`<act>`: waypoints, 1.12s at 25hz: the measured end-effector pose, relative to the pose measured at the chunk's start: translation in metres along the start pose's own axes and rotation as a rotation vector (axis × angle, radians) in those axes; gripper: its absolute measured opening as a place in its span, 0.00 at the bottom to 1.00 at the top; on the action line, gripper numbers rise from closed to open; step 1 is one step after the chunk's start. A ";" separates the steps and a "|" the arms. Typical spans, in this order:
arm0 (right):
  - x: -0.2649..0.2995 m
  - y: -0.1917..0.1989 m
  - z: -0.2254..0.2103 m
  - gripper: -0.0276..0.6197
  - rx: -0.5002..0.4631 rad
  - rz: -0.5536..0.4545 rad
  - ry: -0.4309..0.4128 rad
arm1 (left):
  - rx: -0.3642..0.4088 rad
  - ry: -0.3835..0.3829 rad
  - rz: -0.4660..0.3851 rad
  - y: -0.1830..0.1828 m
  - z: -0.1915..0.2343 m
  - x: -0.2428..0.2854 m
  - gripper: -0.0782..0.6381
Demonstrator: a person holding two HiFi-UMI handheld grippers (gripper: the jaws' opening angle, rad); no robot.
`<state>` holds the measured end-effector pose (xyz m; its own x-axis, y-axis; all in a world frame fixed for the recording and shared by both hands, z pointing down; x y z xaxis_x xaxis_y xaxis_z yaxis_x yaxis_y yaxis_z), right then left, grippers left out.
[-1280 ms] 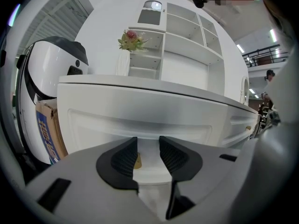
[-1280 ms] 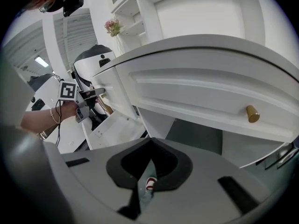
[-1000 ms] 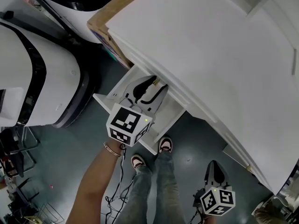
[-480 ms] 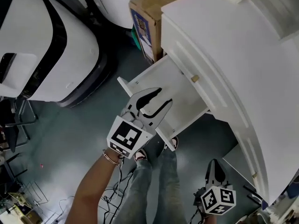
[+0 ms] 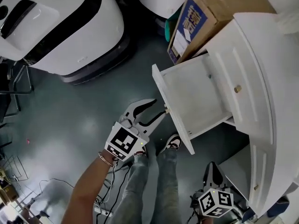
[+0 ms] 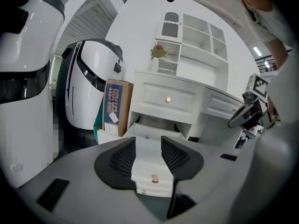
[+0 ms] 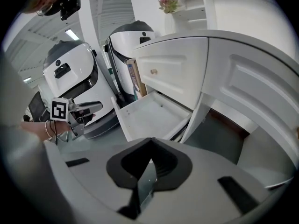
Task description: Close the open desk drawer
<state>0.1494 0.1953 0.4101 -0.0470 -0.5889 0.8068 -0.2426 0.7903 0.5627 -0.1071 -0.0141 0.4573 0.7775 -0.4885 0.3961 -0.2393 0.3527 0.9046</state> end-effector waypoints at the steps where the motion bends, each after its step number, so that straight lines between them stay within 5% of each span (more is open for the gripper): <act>1: 0.003 0.002 0.004 0.05 -0.006 0.009 0.001 | 0.002 0.013 0.008 0.010 0.000 -0.002 0.34; 12: 0.037 0.019 0.010 0.05 -0.082 0.098 0.038 | 0.070 0.109 0.063 0.076 -0.005 0.023 0.34; 28: 0.054 0.014 0.002 0.05 -0.085 0.137 0.026 | 0.110 0.166 0.059 0.078 -0.010 0.061 0.34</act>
<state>0.1417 0.1748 0.4613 -0.0488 -0.4706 0.8810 -0.1523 0.8752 0.4591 -0.0722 -0.0081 0.5505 0.8432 -0.3278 0.4261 -0.3425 0.2835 0.8957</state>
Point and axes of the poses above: the fingertips, and each gripper's own axes: x forward along the fingers, z to its left, y out of its underside, the point moved 8 cm from there along -x, backward along the fingers, and after that the axes turned 2 degrees about -y, right-handed, at the moved point
